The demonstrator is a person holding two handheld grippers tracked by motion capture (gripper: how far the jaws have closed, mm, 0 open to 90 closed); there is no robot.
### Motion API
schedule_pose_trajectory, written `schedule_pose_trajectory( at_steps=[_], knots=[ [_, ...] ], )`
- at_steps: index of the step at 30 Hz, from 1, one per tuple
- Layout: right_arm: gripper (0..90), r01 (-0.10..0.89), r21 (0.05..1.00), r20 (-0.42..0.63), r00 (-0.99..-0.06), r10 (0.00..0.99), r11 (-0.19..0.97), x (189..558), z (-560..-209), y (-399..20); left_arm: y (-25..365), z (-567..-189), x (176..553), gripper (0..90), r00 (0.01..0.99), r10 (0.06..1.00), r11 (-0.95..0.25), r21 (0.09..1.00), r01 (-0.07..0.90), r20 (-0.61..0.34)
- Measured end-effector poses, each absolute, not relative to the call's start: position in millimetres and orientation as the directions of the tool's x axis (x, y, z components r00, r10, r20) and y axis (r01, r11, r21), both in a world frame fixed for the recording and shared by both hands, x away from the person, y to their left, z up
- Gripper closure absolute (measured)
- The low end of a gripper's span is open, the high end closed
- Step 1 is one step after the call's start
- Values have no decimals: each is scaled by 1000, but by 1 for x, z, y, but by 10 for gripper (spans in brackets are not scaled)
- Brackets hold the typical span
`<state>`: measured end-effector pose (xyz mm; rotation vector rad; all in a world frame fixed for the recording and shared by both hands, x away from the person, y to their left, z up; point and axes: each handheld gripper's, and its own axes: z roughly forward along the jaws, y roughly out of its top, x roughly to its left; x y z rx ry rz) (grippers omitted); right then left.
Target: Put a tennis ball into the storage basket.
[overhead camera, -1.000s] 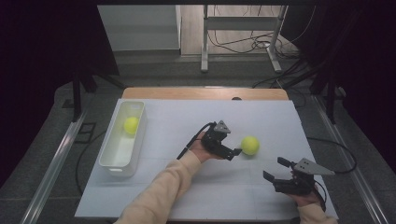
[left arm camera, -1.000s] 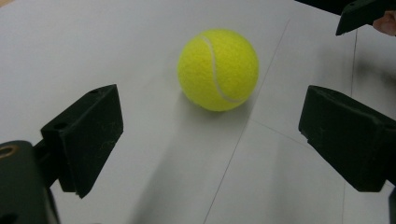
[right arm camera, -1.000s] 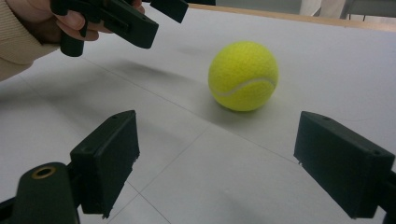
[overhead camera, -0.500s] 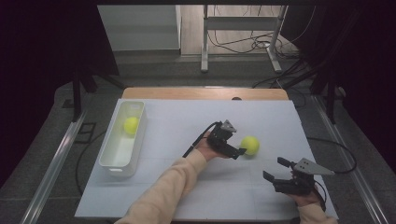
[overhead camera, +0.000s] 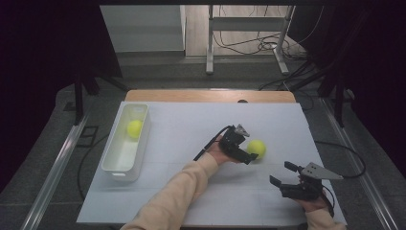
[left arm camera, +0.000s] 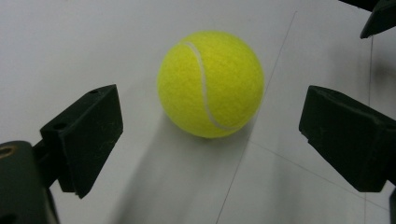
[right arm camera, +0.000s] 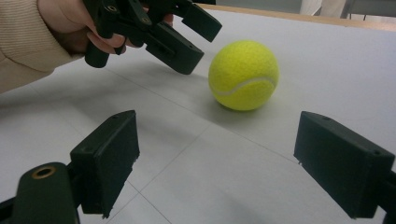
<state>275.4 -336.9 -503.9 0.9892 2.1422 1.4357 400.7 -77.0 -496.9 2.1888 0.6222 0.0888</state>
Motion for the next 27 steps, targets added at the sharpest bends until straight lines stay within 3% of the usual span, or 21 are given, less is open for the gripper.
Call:
schedule_pose_trajectory(
  at_steps=[27],
  knots=[
    [144, 346, 909, 73, -680, 730, 231, 275, -504, -337, -107, -506, 410, 77, 864, 479, -554, 711, 433, -154]
  ],
)
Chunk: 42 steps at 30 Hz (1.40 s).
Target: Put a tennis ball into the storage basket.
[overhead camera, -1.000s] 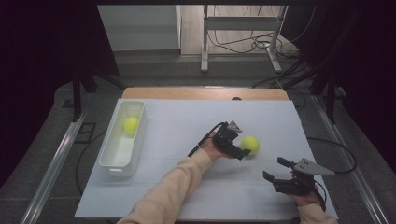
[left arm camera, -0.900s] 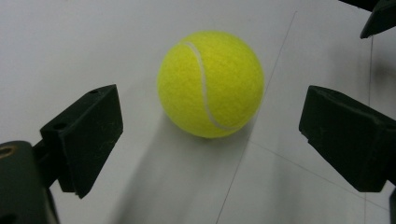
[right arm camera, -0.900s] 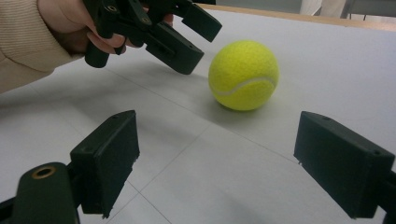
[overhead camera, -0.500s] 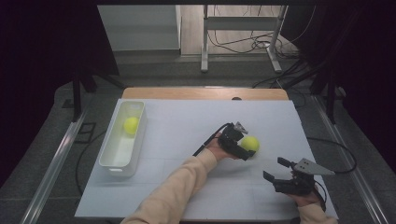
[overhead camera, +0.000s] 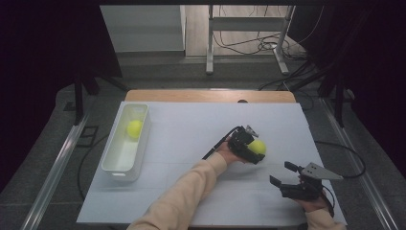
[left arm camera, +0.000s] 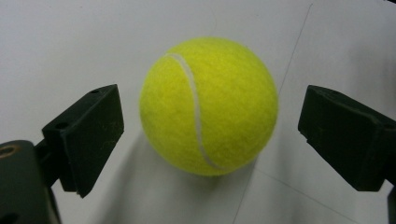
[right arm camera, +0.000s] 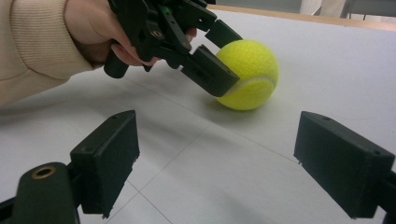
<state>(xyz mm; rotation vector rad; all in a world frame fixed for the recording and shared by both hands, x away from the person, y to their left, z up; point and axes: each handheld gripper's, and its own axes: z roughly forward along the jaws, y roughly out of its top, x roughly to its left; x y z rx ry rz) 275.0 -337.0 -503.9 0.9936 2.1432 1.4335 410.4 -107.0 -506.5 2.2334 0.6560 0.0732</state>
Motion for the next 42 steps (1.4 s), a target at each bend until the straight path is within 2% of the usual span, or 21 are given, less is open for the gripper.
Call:
schedule_pose_trajectory(
  at_steps=[5, 8, 9, 24, 42],
  knots=[
    [144, 346, 909, 74, -680, 729, 230, 275, -504, -337, -111, -509, 412, 109, 864, 479, -562, 702, 437, -154],
    [144, 346, 910, 74, -680, 729, 230, 275, -504, -337, -111, -509, 412, 190, 867, 475, -570, 699, 431, -147],
    [144, 347, 909, 74, -681, 728, 232, 275, -504, -337, -111, -508, 411, 249, 865, 483, -569, 701, 430, -138],
    [144, 346, 908, 70, -680, 730, 235, 274, -504, -338, -103, -499, 403, 261, 864, 477, -535, 727, 430, -160],
    [144, 343, 908, 64, -679, 731, 239, 275, -504, -337, -80, -488, 389, 260, 863, 491, -508, 765, 396, -121]
  ],
)
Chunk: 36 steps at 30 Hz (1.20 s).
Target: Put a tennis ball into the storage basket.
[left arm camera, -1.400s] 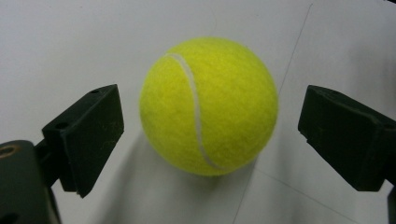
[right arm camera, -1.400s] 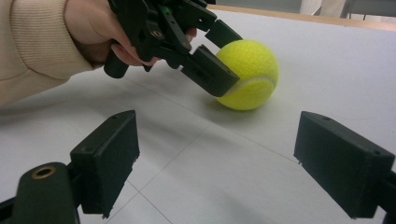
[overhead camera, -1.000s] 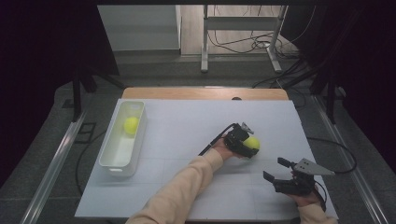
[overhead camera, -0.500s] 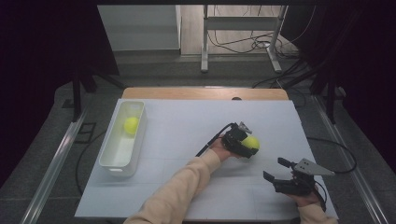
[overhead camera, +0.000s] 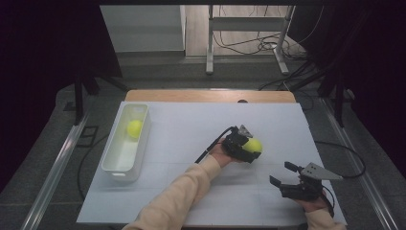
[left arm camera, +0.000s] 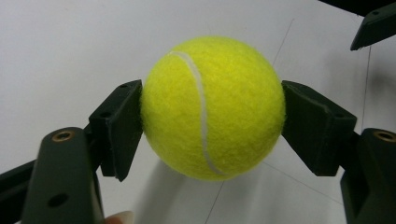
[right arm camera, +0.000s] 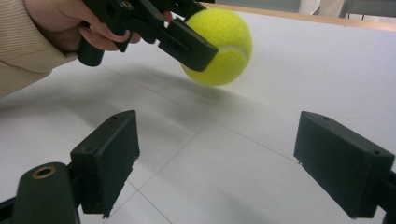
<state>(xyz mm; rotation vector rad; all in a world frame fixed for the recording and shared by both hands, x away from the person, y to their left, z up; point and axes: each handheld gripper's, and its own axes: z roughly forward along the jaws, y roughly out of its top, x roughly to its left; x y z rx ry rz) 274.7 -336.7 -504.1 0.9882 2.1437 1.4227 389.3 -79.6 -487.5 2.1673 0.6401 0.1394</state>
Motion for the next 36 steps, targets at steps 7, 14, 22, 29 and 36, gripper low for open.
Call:
schedule_pose_trajectory(
  at_steps=[7, 14, 22, 29, 36],
  knots=[
    [145, 343, 908, 63, -678, 732, 239, 275, -504, -337, -70, -482, 384, 260, 864, 487, -489, 781, 390, -127],
    [145, 345, 908, 64, -677, 733, 239, 275, -504, -336, -66, -479, 380, 260, 867, 484, -488, 787, 378, -117],
    [145, 345, 908, 63, -676, 734, 239, 275, -504, -336, -62, -478, 378, 260, 867, 484, -486, 789, 377, -117],
    [145, 345, 908, 65, -676, 734, 238, 275, -504, -336, -55, -477, 377, 260, 861, 496, -480, 789, 383, -117],
    [145, 345, 907, 64, -676, 734, 240, 275, -504, -336, -48, -476, 374, 260, 858, 501, -473, 793, 384, -116]
  ],
)
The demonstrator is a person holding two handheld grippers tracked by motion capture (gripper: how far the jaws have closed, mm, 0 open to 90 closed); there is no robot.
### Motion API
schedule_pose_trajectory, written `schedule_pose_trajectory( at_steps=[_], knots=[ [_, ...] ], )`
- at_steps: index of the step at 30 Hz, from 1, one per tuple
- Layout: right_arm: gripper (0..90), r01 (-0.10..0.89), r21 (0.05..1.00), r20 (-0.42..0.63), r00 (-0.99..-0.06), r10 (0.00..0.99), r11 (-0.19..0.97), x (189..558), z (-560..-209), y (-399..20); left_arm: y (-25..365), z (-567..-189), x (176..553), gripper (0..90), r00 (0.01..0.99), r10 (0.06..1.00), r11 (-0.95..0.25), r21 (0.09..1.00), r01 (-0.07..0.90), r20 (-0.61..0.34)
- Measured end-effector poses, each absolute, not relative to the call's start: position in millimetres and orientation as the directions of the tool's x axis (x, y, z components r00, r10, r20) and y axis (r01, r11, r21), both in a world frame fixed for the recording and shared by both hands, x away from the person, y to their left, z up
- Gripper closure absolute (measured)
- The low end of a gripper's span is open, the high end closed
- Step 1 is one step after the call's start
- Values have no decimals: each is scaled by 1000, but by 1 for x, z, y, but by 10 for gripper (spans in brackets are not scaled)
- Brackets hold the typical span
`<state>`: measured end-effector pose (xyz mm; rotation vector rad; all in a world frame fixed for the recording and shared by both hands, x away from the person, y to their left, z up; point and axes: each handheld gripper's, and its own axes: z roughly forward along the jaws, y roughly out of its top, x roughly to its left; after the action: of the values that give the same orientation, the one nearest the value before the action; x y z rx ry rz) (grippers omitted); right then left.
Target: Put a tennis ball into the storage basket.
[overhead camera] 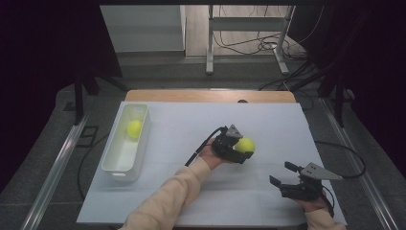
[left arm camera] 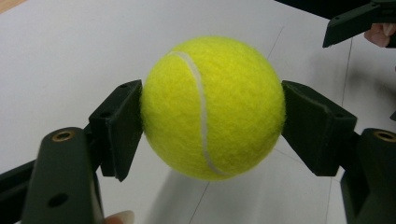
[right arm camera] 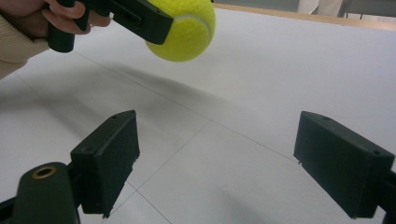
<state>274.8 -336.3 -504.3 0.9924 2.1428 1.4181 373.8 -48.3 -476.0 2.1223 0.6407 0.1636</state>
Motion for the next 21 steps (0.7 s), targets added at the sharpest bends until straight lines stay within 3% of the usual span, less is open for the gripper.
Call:
schedule_pose_trajectory(
  at_steps=[21],
  knots=[
    [145, 346, 907, 62, -674, 736, 240, 275, -504, -336, -27, -476, 369, 260, 839, 532, -461, 794, 396, -109]
  ],
)
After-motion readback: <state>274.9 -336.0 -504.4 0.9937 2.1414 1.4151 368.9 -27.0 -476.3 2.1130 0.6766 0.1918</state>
